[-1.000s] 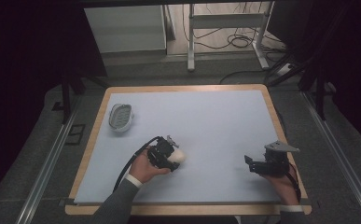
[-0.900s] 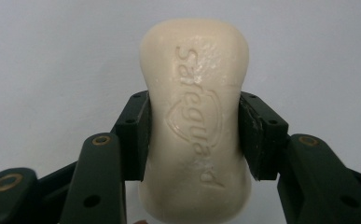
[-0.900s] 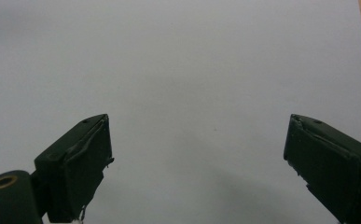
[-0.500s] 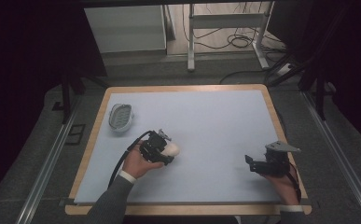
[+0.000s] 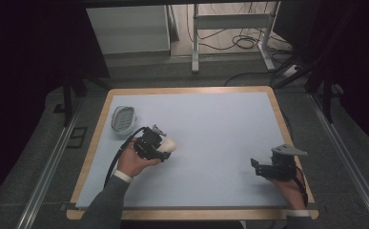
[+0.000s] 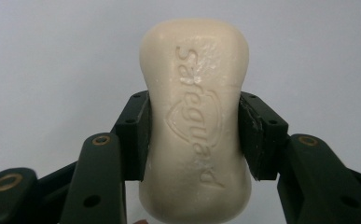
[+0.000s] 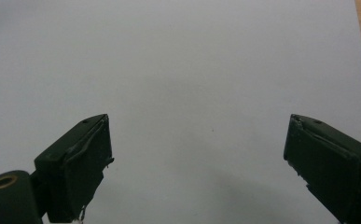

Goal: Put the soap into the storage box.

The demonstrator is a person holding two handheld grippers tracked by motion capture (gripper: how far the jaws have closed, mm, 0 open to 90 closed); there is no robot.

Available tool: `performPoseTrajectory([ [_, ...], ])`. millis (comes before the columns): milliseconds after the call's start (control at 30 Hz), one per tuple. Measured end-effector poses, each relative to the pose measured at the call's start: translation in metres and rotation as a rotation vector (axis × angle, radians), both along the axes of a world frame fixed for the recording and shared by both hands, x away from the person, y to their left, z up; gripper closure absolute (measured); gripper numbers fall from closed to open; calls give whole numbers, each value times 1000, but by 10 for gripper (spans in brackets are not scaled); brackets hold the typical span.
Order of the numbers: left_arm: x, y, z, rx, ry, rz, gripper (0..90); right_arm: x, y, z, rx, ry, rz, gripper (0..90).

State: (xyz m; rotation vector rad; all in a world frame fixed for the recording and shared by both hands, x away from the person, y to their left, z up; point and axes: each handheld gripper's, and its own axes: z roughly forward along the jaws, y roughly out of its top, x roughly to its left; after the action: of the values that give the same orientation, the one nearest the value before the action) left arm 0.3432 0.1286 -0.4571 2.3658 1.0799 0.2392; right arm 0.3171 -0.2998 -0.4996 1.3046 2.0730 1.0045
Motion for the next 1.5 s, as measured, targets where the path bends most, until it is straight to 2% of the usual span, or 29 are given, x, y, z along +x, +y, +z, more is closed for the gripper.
performPoseTrajectory([
  [233,5,12,6,2,-11,28,495,1,0,-2,-4,0,0,77],
  [567,12,25,8,-2,-7,58,495,0,0,-1,-2,-5,-2,77],
  [933,15,42,18,0,-29,95,495,0,-1,0,-4,-12,-8,77],
  [1500,29,72,28,-12,-28,161,495,0,-1,0,-5,-12,-8,77],
])
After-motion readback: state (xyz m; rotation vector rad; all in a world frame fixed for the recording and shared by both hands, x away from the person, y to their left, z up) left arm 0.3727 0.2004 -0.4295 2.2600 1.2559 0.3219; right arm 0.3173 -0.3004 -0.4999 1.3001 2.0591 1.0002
